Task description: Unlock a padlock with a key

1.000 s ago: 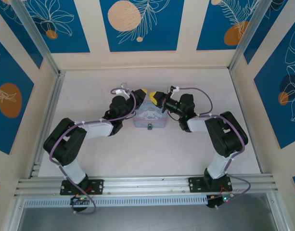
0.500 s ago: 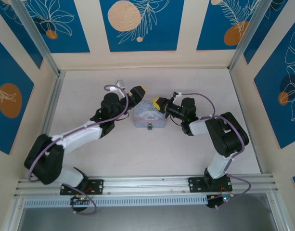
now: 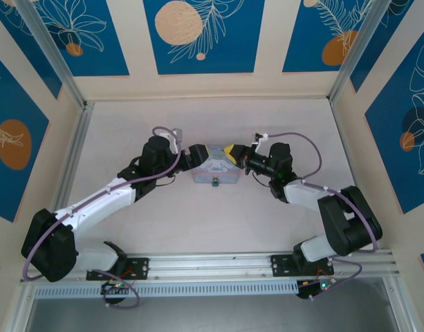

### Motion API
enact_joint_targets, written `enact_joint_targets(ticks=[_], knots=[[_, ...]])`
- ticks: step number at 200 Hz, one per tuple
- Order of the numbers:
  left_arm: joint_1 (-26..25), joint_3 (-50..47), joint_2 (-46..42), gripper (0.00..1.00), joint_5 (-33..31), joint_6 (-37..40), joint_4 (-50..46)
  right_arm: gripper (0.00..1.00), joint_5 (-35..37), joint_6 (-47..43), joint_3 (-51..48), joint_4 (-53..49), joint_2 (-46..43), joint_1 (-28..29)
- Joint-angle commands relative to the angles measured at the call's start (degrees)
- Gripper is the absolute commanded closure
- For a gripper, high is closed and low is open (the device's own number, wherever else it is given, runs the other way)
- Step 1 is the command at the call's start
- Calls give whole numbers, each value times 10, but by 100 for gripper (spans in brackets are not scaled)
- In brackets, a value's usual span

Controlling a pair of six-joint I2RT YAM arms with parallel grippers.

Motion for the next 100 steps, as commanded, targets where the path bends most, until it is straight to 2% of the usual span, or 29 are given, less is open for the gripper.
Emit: enact_joint_targets(ticks=[1, 46, 100], knots=[[-2, -8, -2, 9, 47, 58, -49, 100, 21, -50, -11, -96, -35, 2], [-37, -67, -18, 9, 38, 136, -61, 100, 23, -91, 26, -188, -47, -8], [-70, -105, 50, 9, 20, 173, 34, 100, 5, -82, 32, -145, 3, -21]])
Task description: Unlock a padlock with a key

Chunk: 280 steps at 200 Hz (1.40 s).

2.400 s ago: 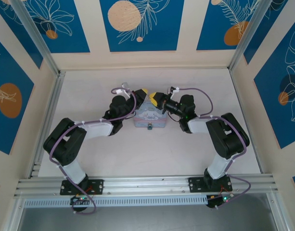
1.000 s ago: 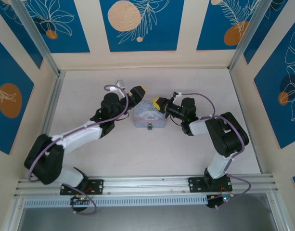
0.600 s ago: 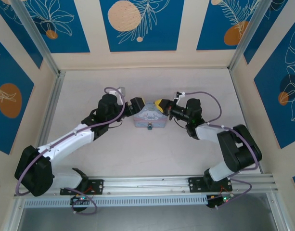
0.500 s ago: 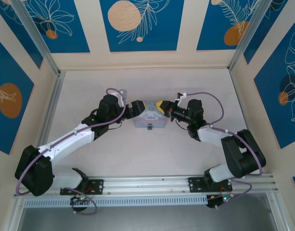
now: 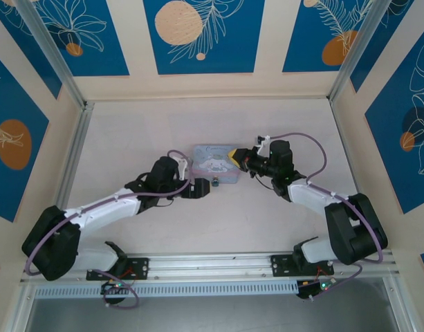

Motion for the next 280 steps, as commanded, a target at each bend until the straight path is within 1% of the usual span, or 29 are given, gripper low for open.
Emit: enact_joint_targets(ticks=[1, 55, 91, 125, 166, 188, 226, 280], knots=[[-19, -1, 35, 9, -7, 43, 61, 100, -12, -8, 7, 17, 23, -7], [-41, 10, 117, 9, -40, 88, 139, 100, -21, 13, 2, 67, 63, -12], [-46, 16, 173, 9, -59, 99, 182, 100, -18, 28, 3, 89, 82, -18], [-47, 43, 234, 9, -68, 108, 205, 100, -23, 35, 17, 95, 100, -27], [-47, 84, 298, 10, -105, 125, 229, 100, -30, 43, 29, 105, 122, -39], [-47, 108, 327, 11, -98, 130, 239, 100, -34, 49, 32, 111, 132, -45], [-47, 128, 351, 12, -72, 121, 261, 100, -36, 52, 34, 116, 144, -56], [-45, 131, 359, 14, -7, 77, 310, 100, -37, 53, 33, 124, 160, -62]])
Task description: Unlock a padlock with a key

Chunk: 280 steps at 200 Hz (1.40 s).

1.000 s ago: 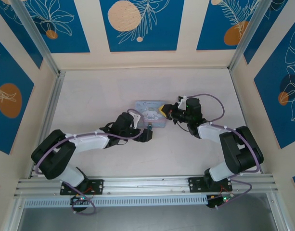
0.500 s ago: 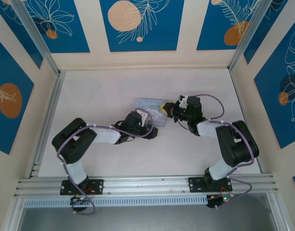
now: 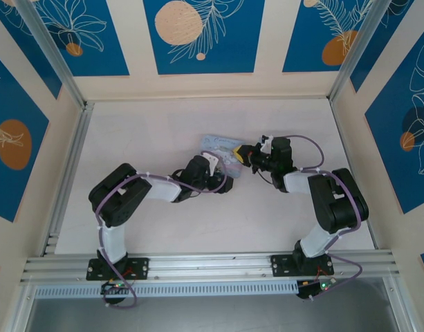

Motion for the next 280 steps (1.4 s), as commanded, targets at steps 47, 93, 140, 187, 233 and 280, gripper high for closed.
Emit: enact_joint_targets(ticks=[47, 93, 140, 187, 233, 280], knots=[[-2, 4, 20, 18, 70, -79, 84, 100, -9, 7, 12, 18, 19, -5], [0, -21, 34, 21, 46, -143, 143, 100, -8, 11, 10, 26, 25, -4], [-2, -31, 42, 24, 5, -165, 146, 100, -11, 12, 11, 29, 30, -6], [-8, -16, 52, 29, 13, -169, 157, 100, -10, 14, 7, 30, 32, -9], [-18, -18, 25, 37, 30, -184, 182, 100, -10, 16, 3, 33, 31, -12], [-20, -27, 42, 39, 13, -213, 213, 100, -11, 16, -1, 33, 31, -15]])
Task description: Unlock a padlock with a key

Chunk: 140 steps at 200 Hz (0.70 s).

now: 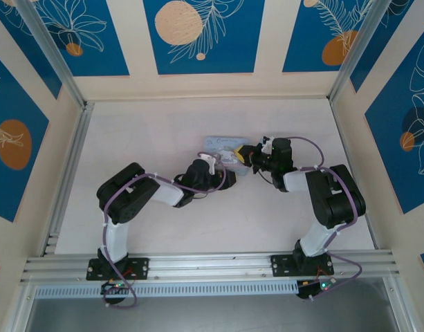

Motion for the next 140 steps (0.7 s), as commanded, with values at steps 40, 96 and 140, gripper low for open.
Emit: enact_joint_targets(ticks=[40, 96, 140], knots=[[-9, -6, 14, 41, -18, -42, 61, 100, -12, 1, -4, 10, 3, -7], [-17, 20, 36, 40, -22, -19, 18, 100, -11, 3, -5, 10, 4, -8], [-29, 45, 50, 41, -32, 7, -20, 100, -13, 4, -4, 13, 8, -10]])
